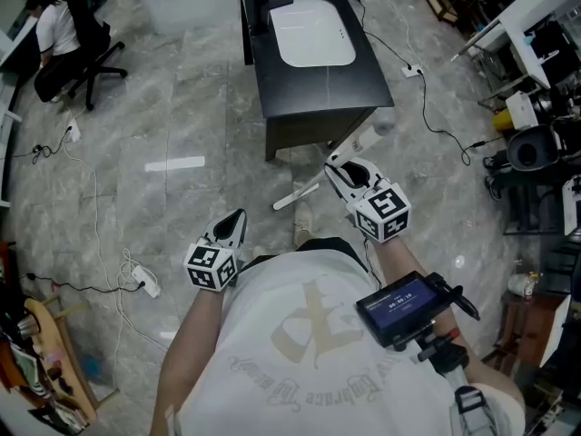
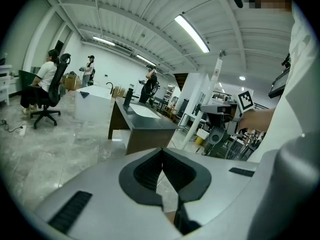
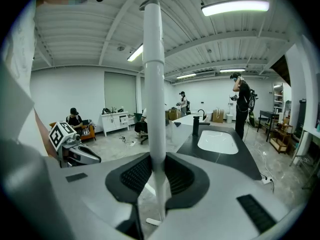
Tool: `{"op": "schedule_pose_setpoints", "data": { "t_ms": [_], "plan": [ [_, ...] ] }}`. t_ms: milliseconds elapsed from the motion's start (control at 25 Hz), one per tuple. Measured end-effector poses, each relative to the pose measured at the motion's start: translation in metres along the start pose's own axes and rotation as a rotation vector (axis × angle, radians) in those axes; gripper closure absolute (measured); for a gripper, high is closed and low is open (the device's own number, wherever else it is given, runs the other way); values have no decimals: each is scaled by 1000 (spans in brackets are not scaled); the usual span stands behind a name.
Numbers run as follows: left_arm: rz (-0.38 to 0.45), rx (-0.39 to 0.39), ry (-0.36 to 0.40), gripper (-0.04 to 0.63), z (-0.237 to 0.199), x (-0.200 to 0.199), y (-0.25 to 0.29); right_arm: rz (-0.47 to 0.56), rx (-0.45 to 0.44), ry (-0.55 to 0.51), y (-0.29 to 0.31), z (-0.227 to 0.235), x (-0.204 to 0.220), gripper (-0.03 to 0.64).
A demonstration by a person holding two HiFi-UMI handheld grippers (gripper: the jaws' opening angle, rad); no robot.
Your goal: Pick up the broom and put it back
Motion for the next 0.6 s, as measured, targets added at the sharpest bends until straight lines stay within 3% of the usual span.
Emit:
{"op": "schedule_pose_setpoints", "data": {
  "t_ms": [600],
  "plan": [
    [-19, 94, 34, 583, 15, 16, -13, 22, 102, 50, -41, -28, 18, 522]
  ]
}}
Point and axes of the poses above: the fingertips, and each gripper's own axes: y forward along the fingers, z to its right, x out of its underside, the point moved 4 cm from there along -y, backward along the fingers, and after that the axes turned 7 degrees about -x, right-handed, at the moved point
